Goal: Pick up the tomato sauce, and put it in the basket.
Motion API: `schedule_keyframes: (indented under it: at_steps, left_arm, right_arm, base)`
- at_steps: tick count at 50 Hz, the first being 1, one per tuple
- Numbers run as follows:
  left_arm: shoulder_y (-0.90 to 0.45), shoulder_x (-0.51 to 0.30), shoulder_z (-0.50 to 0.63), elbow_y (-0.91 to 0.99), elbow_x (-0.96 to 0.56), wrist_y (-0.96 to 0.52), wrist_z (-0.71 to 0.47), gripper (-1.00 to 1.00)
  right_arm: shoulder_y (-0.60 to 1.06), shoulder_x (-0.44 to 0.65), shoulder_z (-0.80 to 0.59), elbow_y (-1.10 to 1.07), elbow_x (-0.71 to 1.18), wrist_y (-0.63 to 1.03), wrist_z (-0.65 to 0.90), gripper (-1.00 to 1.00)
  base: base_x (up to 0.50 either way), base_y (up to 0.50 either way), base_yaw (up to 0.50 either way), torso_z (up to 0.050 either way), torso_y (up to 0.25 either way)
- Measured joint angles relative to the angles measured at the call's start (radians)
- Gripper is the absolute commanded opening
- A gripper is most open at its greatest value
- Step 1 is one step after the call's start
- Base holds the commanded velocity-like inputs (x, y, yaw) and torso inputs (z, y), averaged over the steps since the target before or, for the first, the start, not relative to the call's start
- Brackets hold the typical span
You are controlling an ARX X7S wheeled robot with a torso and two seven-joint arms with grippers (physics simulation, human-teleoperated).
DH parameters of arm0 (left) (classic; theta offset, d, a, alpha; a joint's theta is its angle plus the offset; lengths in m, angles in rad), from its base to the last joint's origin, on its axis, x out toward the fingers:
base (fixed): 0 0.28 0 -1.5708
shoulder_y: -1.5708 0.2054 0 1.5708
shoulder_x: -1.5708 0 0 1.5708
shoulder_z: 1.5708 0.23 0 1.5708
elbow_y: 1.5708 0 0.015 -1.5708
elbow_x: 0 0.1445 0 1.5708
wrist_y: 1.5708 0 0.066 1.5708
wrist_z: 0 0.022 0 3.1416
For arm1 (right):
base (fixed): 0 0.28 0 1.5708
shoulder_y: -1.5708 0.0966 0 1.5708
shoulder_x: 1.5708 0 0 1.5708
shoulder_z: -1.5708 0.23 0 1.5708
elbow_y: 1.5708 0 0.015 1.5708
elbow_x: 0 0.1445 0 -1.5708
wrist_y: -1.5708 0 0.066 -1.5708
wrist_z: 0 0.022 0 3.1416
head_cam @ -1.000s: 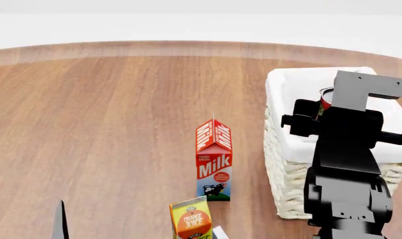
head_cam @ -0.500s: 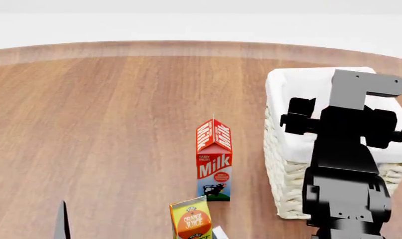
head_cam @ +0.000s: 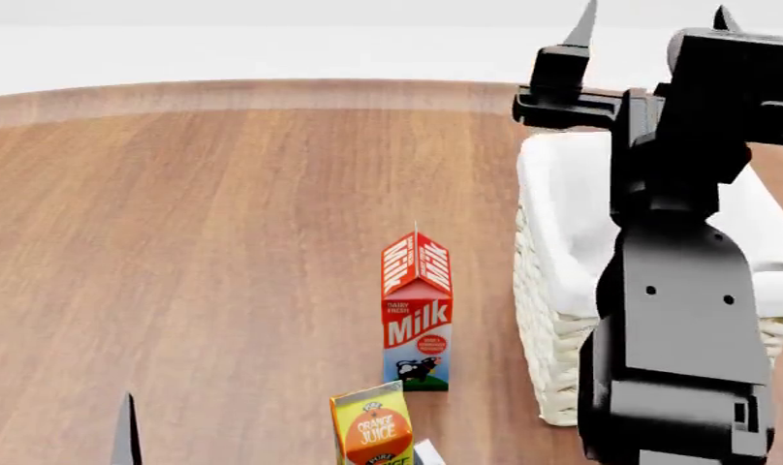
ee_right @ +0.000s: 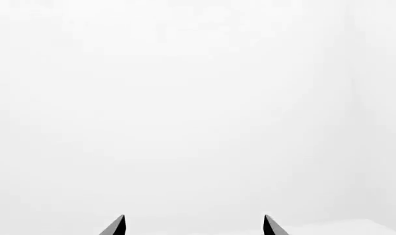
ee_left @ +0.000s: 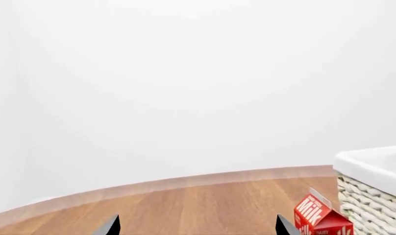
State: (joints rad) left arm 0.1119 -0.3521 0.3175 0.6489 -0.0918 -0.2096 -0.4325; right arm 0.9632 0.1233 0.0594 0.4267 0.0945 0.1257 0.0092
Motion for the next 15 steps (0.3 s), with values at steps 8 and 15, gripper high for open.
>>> schedule_keyframes:
  at_steps: [8,15]
  left_arm:
    - [0.000,-0.002,0.003,-0.002,0.000,0.001,-0.002,1.00]
    - [-0.001,-0.003,0.006,-0.005,-0.001,0.003,-0.003,1.00]
  right_arm:
    - [-0.127,-0.009,0.017,-0.270,0.036,-0.067,-0.011,1.00]
    - [-0.219,-0.025,0.042,-0.403,0.084,-0.184,-0.021,1.00]
  base:
    - [0.00,0.00,0.00,0.000,0.000]
    - [0.00,0.00,0.00,0.000,0.000]
